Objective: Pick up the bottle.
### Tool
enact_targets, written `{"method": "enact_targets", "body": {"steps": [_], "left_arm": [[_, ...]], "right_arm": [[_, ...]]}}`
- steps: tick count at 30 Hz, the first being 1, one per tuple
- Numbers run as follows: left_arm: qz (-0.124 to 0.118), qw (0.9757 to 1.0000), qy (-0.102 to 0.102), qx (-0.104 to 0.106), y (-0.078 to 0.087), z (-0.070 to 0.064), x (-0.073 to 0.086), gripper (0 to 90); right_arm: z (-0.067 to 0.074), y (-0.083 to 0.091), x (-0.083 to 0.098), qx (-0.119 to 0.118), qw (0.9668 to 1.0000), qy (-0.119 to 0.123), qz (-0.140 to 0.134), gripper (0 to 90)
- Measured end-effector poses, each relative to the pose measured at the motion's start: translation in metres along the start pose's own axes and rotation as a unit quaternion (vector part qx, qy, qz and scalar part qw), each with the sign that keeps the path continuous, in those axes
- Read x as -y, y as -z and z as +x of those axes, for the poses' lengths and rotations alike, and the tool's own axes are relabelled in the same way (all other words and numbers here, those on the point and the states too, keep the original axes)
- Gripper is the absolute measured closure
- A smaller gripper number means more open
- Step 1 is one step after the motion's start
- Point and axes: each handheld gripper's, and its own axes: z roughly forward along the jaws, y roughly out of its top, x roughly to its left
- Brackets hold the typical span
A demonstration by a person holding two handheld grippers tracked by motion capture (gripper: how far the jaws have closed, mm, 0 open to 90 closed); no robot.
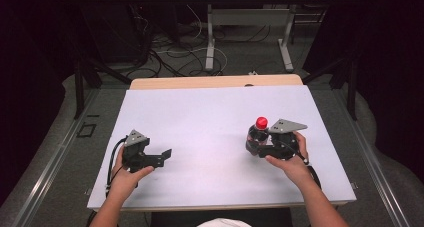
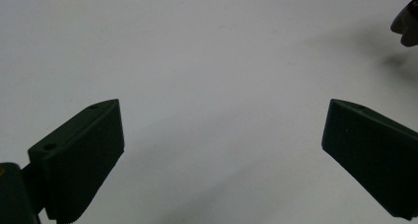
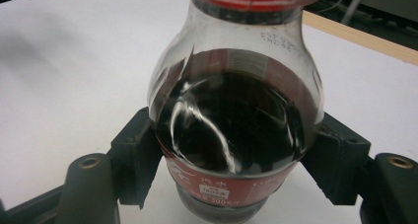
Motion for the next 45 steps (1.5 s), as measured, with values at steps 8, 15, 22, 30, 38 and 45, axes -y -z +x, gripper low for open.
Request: {"method": "enact_targets", "body": {"steps": [8,15,22,30,38,45], "left_arm": [[-0.012,0.9997,-0.017,0.01,0.002,-0.011,-0.005,4.2],[-0.018,0.9979,-0.046,0.042,0.004,-0.031,-0.017,14.9],[-0.04,0.9943,-0.052,0.084,0.011,-0.05,-0.038,15.6],[-0.04,0.9883,-0.089,0.118,0.015,-0.073,-0.059,21.2],[-0.049,0.981,-0.112,0.151,0.015,-0.094,-0.076,29.0],[-0.036,0.9758,-0.119,0.18,0.012,-0.112,-0.091,32.0]], "right_arm": [[0.025,-0.007,0.0,-0.036,0.9992,0.016,0.003,29.6],[0.043,-0.013,-0.002,-0.067,0.997,0.037,0.01,29.6],[0.06,-0.015,-0.005,-0.096,0.9942,0.046,0.016,29.6],[0.074,-0.017,-0.007,-0.114,0.9916,0.057,0.018,29.6],[0.084,-0.019,-0.009,-0.133,0.9886,0.065,0.026,29.7],[0.091,-0.02,-0.009,-0.144,0.9866,0.073,0.026,29.6]]}}
